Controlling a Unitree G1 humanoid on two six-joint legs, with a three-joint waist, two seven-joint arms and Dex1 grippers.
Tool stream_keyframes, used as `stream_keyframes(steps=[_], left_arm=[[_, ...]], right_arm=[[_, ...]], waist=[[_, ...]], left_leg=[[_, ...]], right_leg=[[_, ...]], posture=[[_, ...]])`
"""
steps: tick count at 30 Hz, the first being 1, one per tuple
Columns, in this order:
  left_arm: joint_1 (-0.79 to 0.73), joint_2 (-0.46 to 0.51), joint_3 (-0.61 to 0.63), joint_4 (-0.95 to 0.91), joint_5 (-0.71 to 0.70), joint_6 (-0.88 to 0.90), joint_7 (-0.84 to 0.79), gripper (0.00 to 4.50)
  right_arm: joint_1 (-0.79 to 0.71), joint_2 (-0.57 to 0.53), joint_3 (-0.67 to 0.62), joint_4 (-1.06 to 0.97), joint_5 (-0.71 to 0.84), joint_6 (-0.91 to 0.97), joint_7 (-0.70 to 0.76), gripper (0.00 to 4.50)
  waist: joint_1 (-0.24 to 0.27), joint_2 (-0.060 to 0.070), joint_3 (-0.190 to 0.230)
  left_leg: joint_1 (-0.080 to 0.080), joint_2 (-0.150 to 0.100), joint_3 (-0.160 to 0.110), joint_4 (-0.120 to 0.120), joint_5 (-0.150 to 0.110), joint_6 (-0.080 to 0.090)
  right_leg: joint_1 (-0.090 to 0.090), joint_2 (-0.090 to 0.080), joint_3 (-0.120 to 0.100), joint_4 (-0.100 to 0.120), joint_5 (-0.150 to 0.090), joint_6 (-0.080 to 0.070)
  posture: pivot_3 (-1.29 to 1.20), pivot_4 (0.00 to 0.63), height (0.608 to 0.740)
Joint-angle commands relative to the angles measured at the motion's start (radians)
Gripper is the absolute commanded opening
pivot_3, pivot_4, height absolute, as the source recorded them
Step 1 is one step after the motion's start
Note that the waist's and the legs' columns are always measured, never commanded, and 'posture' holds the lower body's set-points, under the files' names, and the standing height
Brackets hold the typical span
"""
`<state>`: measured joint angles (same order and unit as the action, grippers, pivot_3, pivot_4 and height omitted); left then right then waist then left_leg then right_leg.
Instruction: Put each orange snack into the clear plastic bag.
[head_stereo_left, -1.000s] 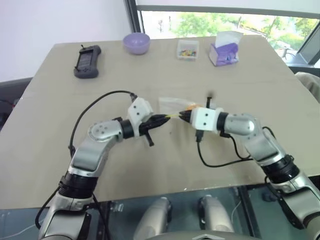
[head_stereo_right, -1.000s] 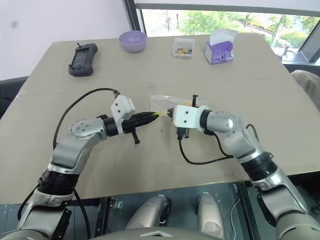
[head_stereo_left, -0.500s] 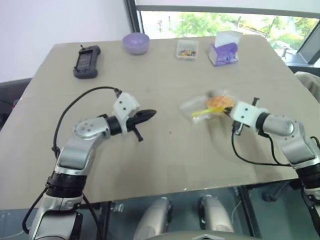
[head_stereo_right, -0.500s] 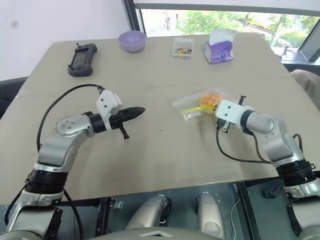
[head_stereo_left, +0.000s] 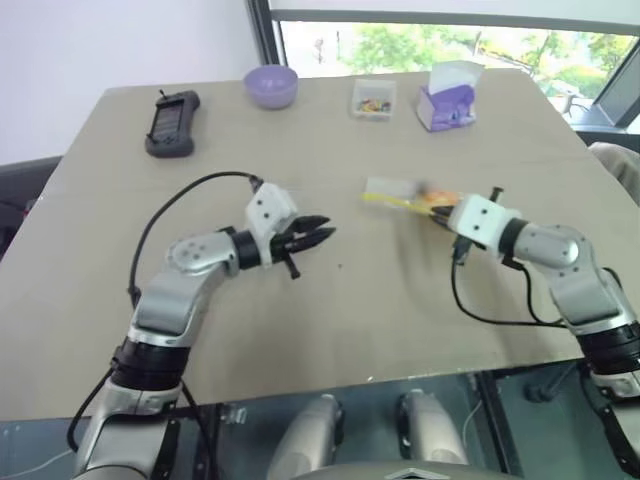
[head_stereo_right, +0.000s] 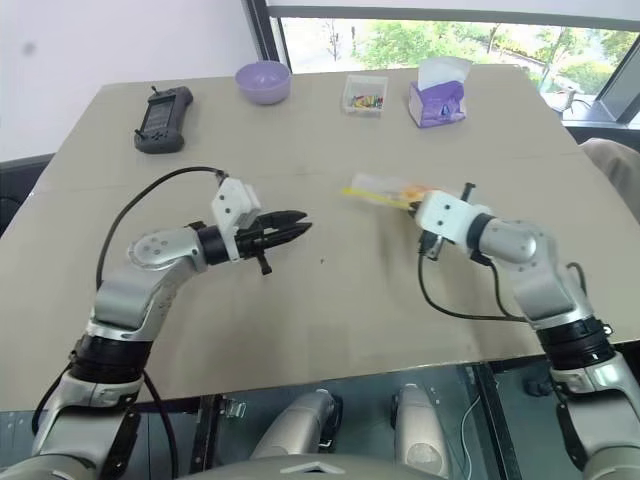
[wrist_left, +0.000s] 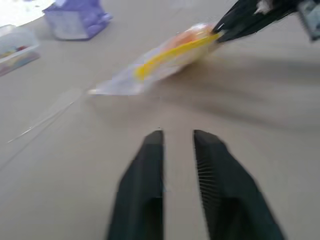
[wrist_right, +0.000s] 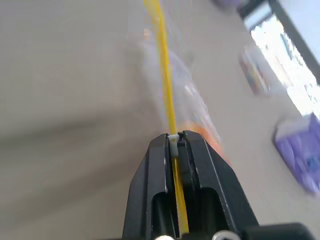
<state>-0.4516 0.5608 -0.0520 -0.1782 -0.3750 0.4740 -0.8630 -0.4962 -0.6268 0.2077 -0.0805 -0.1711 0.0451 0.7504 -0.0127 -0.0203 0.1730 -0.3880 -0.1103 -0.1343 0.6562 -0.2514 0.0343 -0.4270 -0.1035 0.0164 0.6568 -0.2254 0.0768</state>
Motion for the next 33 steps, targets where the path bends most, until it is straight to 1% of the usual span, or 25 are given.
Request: stream_keyframes(steps=[1,5,9,11,17,26,30,33], left_arm=[[-0.044,0.017,0.009,-0.041,-0.062,0.087,-0.027,2.54],[-0.094,0.036,0.003,-0.002,-0.056,0.100,-0.060,2.54],[-0.135,0.089,-0.037,0.074,0.024,0.018,-0.117,2.54],[-0.155,0.097,-0.048,0.109,0.042,-0.007,-0.134,2.54],[-0.222,0.094,-0.082,0.210,0.097,-0.078,-0.180,2.54],[-0.351,0.048,-0.136,0.406,0.189,-0.228,-0.235,2.54],[-0.387,0.048,-0.115,0.441,0.171,-0.255,-0.284,2.54],[-0.384,0.096,-0.071,0.402,0.106,-0.198,-0.359,2.54]], right_arm=[[-0.017,0.027,-0.002,-0.054,0.025,0.015,0.004,0.00],[-0.005,0.043,0.002,-0.065,0.031,0.007,0.012,0.00],[0.000,0.053,0.009,-0.065,0.028,-0.001,0.008,0.00],[0.001,0.058,0.011,-0.066,0.025,-0.005,0.004,0.00],[0.019,0.068,0.017,-0.092,0.031,-0.025,0.009,0.00],[0.023,0.076,0.033,-0.108,0.019,-0.035,0.010,0.00],[0.030,0.071,0.035,-0.119,0.007,-0.022,0.002,0.00],[0.034,0.068,0.027,-0.114,-0.010,-0.004,-0.012,0.00]], waist=[[0.000,0.000,0.000],[0.000,0.000,0.000],[-0.001,0.000,0.000],[-0.001,0.000,0.000],[0.000,0.000,0.000],[-0.001,0.000,0.000],[-0.002,0.000,0.000],[-0.005,0.000,0.000]], left_leg=[[0.000,0.000,0.000,0.000,0.000,0.000],[0.000,0.000,0.000,0.000,0.000,0.000],[0.000,0.000,0.000,0.000,0.000,0.000],[0.000,0.000,0.001,0.000,0.000,0.000],[-0.001,0.000,0.000,0.000,0.000,0.000],[-0.006,-0.001,0.000,0.001,0.000,0.000],[-0.006,-0.001,0.000,0.001,0.000,0.000],[-0.006,-0.001,0.000,0.001,0.000,0.000]], right_leg=[[0.000,0.000,0.000,0.000,0.000,0.000],[0.000,0.000,0.000,0.000,0.000,0.000],[-0.001,0.000,0.000,0.000,0.000,0.000],[-0.001,0.000,0.001,0.000,0.000,0.000],[-0.002,0.000,0.000,0.000,0.000,0.000],[-0.006,0.000,-0.001,0.000,0.000,0.000],[-0.006,0.000,-0.001,0.000,0.000,0.000],[-0.006,0.000,0.000,0.000,0.000,0.000]], posture=[[0.00,0.150,0.740],[0.00,0.150,0.740],[0.00,0.150,0.740],[0.00,0.150,0.740],[0.00,0.150,0.740],[0.00,0.150,0.740],[0.00,0.150,0.740],[0.00,0.150,0.740]])
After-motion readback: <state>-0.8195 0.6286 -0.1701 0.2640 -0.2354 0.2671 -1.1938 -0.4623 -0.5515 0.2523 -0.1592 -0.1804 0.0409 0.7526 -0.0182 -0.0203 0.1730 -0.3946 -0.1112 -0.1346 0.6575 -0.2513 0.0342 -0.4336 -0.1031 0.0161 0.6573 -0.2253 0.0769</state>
